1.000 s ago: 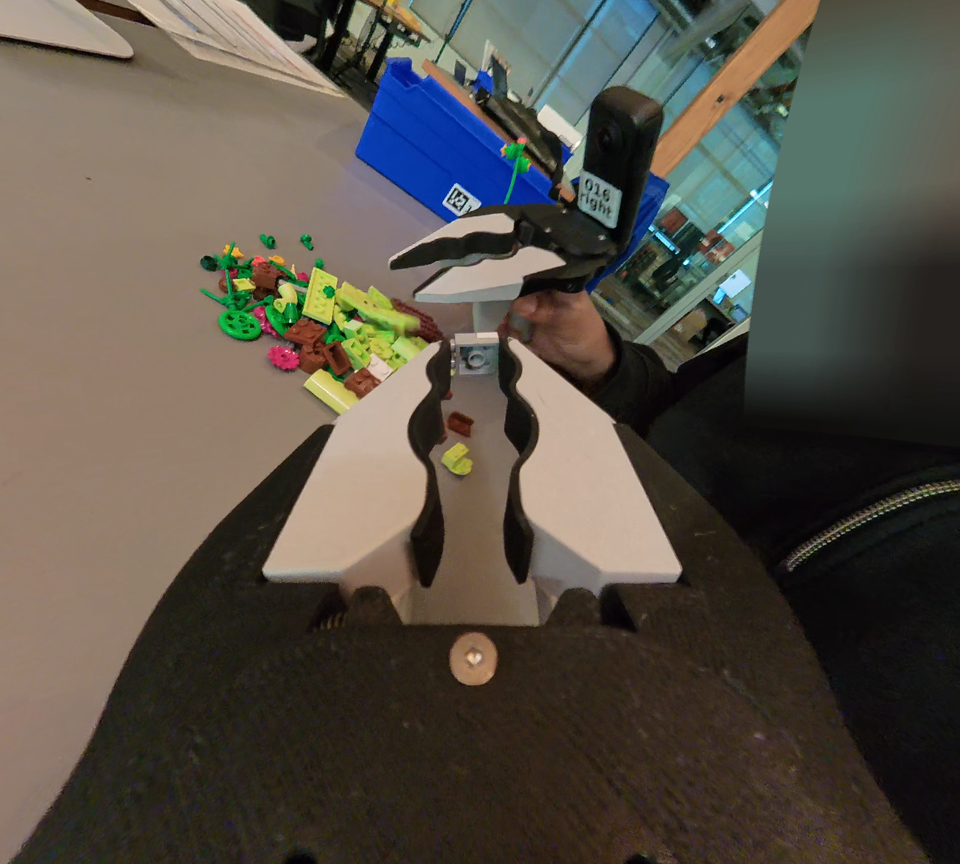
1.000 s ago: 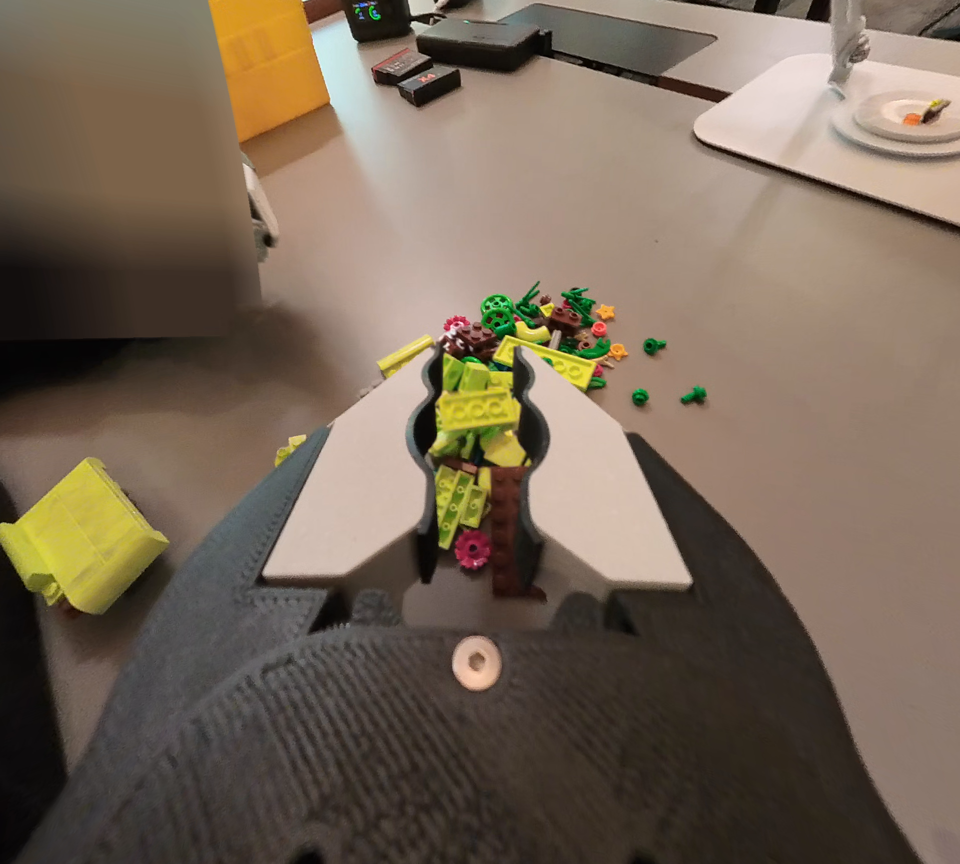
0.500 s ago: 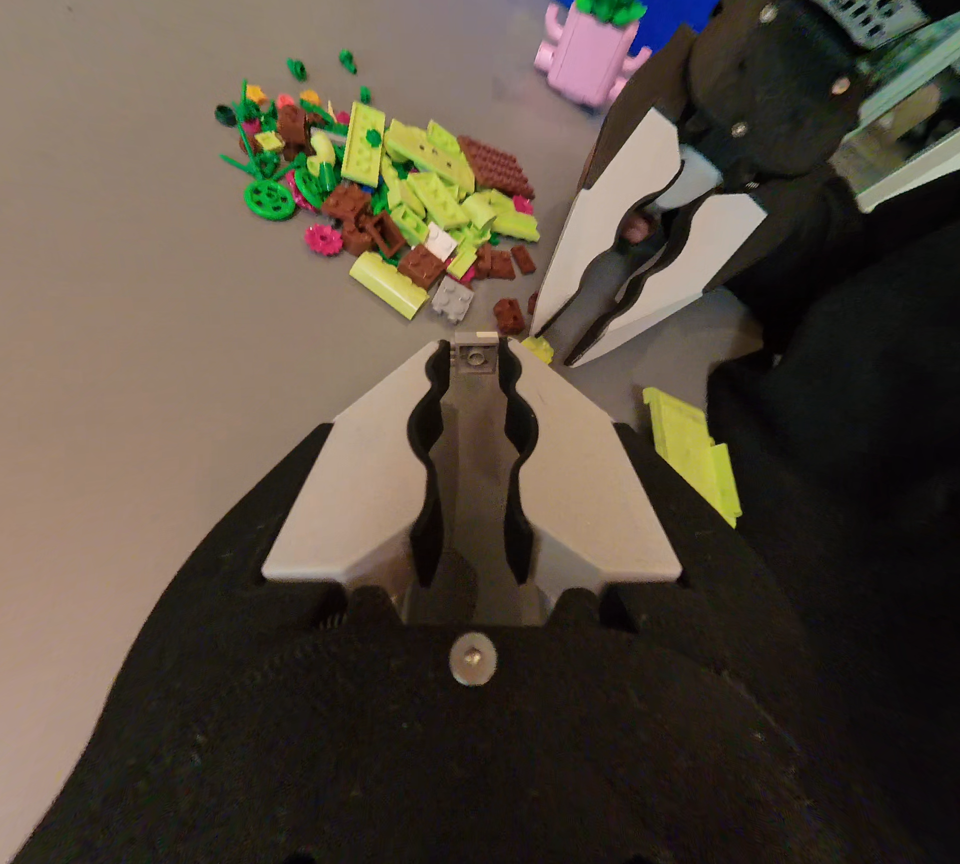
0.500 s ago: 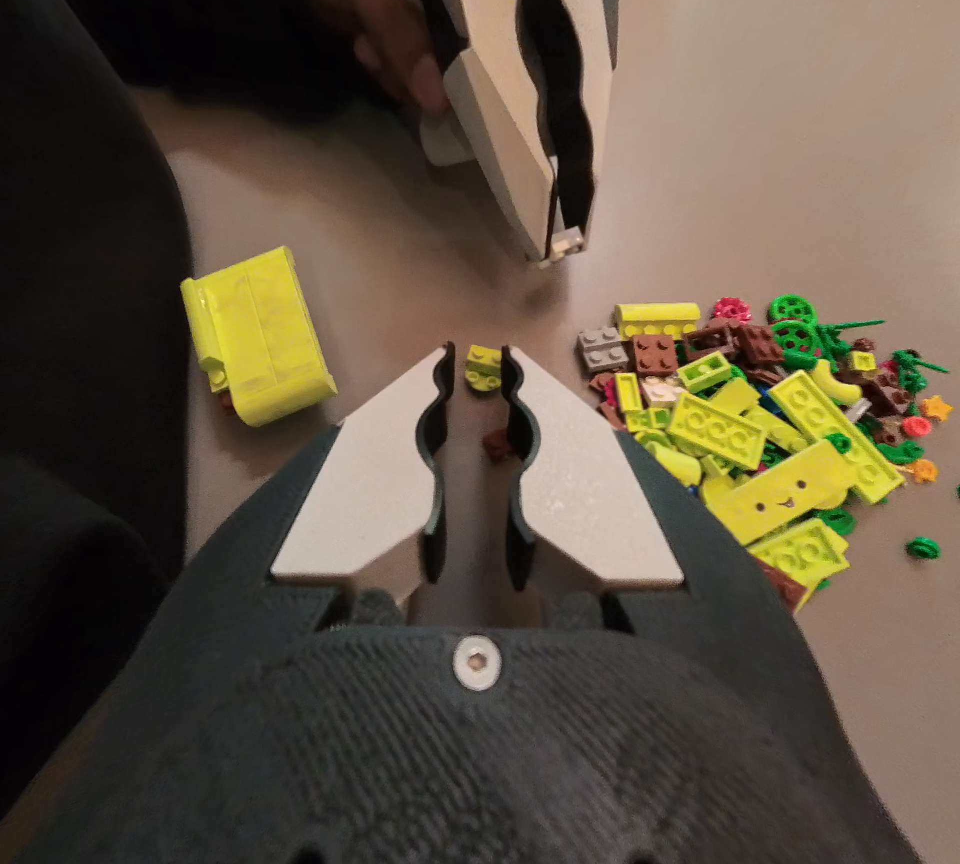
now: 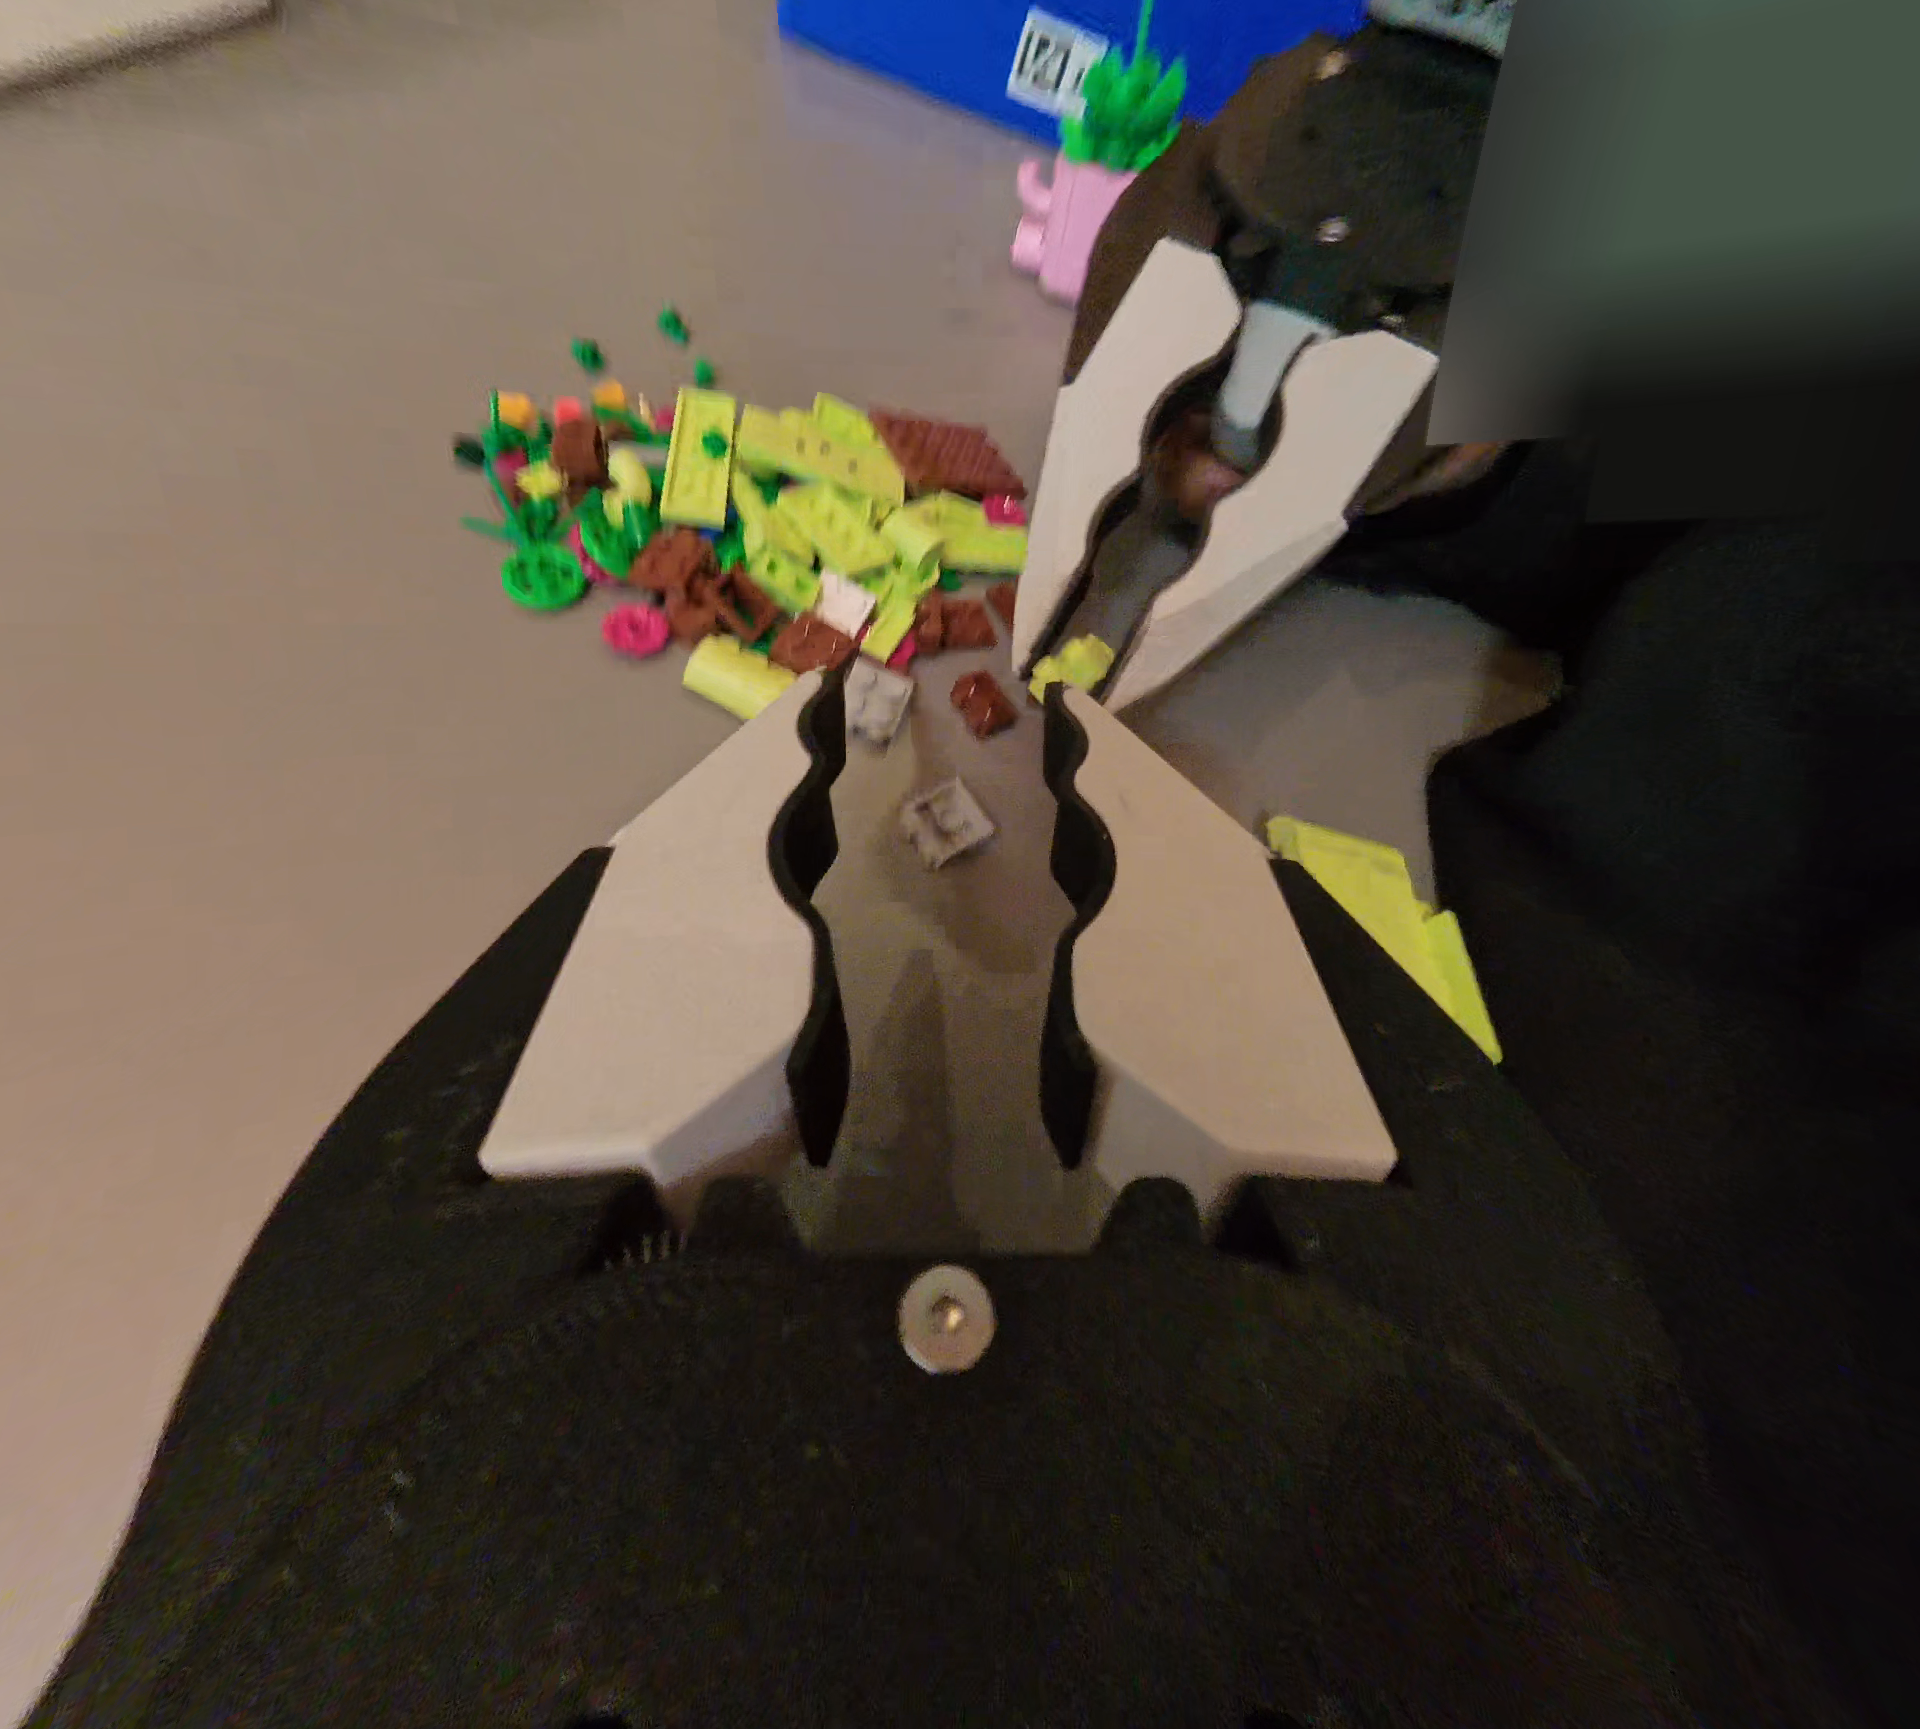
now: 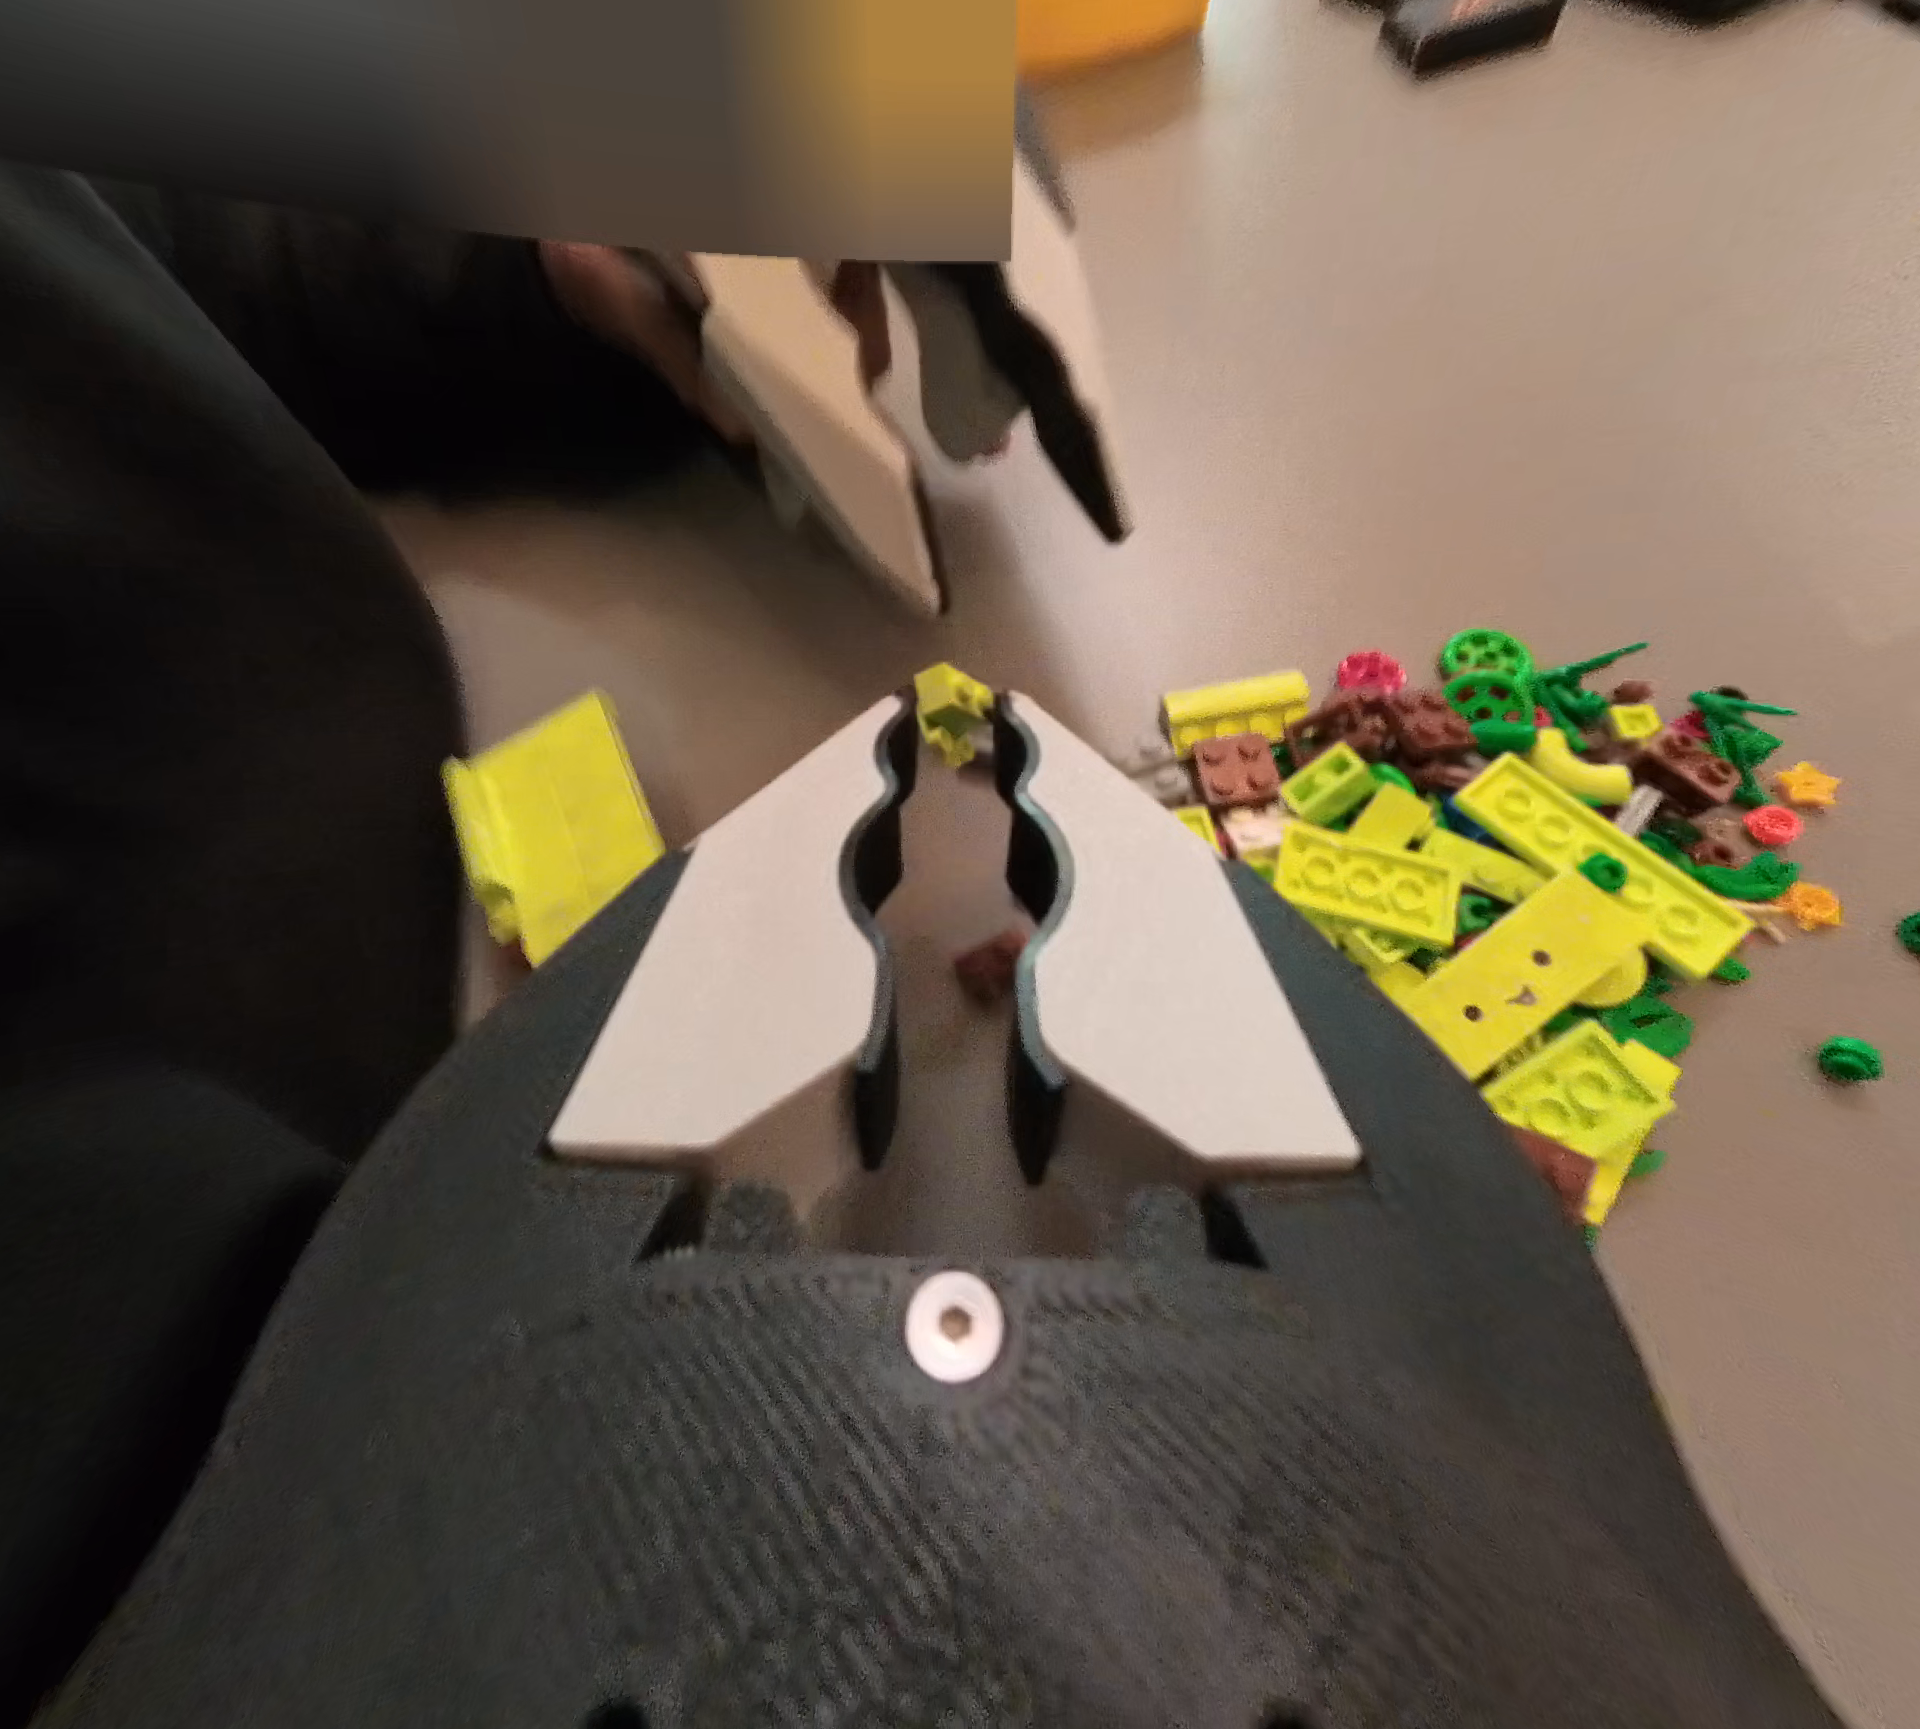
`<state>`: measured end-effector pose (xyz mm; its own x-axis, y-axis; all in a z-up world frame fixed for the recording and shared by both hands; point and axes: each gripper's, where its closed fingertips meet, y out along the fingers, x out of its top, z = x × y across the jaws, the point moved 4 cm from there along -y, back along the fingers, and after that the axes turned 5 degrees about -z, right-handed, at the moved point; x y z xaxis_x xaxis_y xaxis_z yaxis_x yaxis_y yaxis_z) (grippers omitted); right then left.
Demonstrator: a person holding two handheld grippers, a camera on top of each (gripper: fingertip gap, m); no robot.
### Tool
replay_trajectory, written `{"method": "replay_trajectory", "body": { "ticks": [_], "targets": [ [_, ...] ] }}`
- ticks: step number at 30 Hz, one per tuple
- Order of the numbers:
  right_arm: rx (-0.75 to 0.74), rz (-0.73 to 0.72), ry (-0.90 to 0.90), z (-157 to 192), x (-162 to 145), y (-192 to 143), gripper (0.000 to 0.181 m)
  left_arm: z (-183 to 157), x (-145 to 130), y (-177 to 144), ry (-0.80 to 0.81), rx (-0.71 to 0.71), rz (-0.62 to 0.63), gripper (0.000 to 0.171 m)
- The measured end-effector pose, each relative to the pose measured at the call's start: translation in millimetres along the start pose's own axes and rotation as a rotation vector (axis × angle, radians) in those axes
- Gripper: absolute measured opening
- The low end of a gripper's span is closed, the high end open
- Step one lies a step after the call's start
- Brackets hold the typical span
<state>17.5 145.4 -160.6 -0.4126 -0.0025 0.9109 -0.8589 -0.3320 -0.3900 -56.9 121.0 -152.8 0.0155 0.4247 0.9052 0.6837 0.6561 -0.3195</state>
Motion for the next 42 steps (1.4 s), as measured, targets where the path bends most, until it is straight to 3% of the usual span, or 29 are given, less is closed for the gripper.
{"method": "replay_trajectory", "body": {
  "ticks": [4,6,12,16,22,28,31,34,39,42],
  "targets": [
    [0.149,-0.325,0.306,-5,32,-20,0.012,-14,17,-4,0.155,0.026,-0.148,0.029],
    [0.229,-0.412,0.428,-7,37,-25,0.011,-19,19,-4,0.216,0.049,-0.189,0.029],
    [0.315,-0.437,0.525,0,39,-13,0.011,-34,28,-7,0.386,0.113,-0.277,0.032],
    [0.365,-0.445,0.611,3,37,-5,0.012,-39,25,-6,0.501,0.152,-0.257,0.017],
    [0.423,-0.462,0.698,1,36,-5,0.014,-39,26,-6,0.499,0.146,-0.260,0.011],
    [0.463,-0.511,0.726,-2,41,-13,0.029,-34,31,-12,0.369,0.106,-0.316,0.010],
    [0.444,-0.550,0.689,-5,44,-20,0.030,-32,37,-16,0.187,0.015,-0.382,0.011],
    [0.366,-0.579,0.541,-6,49,-28,0.030,-28,40,-20,-0.080,-0.152,-0.445,0.011],
    [0.145,-0.558,0.148,0,54,-37,0.021,-34,41,-19,-0.525,-0.554,-0.466,0.011],
    [0.137,-0.541,0.026,12,56,-35,0.024,-38,38,-15,-0.652,-0.667,-0.453,0.011]
  ]
}}
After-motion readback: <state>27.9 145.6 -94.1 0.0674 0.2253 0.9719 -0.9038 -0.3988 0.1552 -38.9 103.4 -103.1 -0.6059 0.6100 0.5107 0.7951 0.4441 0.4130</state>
